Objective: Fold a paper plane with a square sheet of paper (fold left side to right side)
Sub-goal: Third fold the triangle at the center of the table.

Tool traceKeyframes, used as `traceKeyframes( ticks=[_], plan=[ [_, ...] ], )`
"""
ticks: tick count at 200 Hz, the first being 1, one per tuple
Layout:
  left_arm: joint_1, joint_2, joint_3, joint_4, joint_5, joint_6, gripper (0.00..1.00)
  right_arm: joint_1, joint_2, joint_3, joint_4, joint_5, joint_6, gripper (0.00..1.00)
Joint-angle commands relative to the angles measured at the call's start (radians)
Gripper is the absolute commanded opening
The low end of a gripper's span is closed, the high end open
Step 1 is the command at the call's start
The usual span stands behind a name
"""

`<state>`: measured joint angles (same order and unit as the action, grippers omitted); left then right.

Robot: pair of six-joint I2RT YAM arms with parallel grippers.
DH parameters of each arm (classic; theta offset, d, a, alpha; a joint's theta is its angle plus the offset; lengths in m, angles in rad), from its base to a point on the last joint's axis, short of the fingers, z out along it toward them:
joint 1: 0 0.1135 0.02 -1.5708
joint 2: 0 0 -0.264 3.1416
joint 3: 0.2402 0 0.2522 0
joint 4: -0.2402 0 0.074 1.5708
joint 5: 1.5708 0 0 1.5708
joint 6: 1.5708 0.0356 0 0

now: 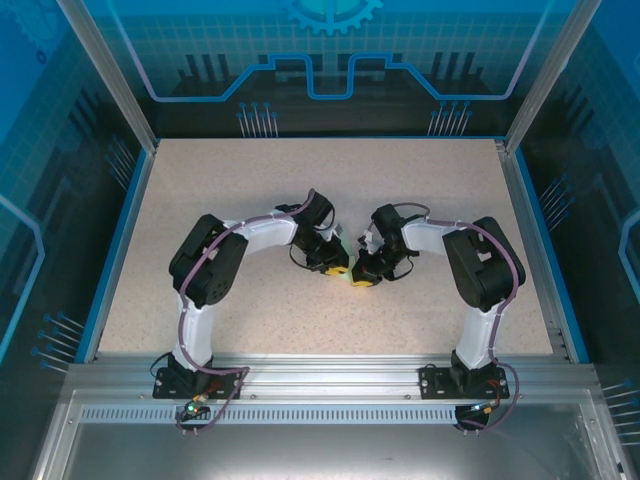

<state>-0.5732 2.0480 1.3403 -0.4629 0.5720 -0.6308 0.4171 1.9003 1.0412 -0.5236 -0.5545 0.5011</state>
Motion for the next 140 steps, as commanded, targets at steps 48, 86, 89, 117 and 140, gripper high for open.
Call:
traceKeyframes(
  ticks=[48, 86, 89, 117, 140],
  plan=[
    [-0.005, 0.084, 0.028, -0.057, -0.083, 0.014, 0.19, -0.011, 0.062, -0.049, -0.066, 0.166, 0.008, 0.05],
    [0.022, 0.09, -0.002, -0.114, -0.172, 0.054, 0.18, -0.011, 0.061, -0.058, -0.077, 0.19, 0.009, 0.05],
    [0.027, 0.087, -0.009, -0.114, -0.177, 0.057, 0.18, -0.01, 0.061, -0.058, -0.078, 0.193, 0.01, 0.05],
    [0.089, 0.049, -0.063, -0.127, -0.217, 0.092, 0.18, -0.011, 0.059, -0.066, -0.078, 0.201, 0.013, 0.05],
    [0.148, 0.018, -0.09, -0.145, -0.243, 0.131, 0.18, -0.012, 0.06, -0.066, -0.076, 0.2, 0.013, 0.05]
  ],
)
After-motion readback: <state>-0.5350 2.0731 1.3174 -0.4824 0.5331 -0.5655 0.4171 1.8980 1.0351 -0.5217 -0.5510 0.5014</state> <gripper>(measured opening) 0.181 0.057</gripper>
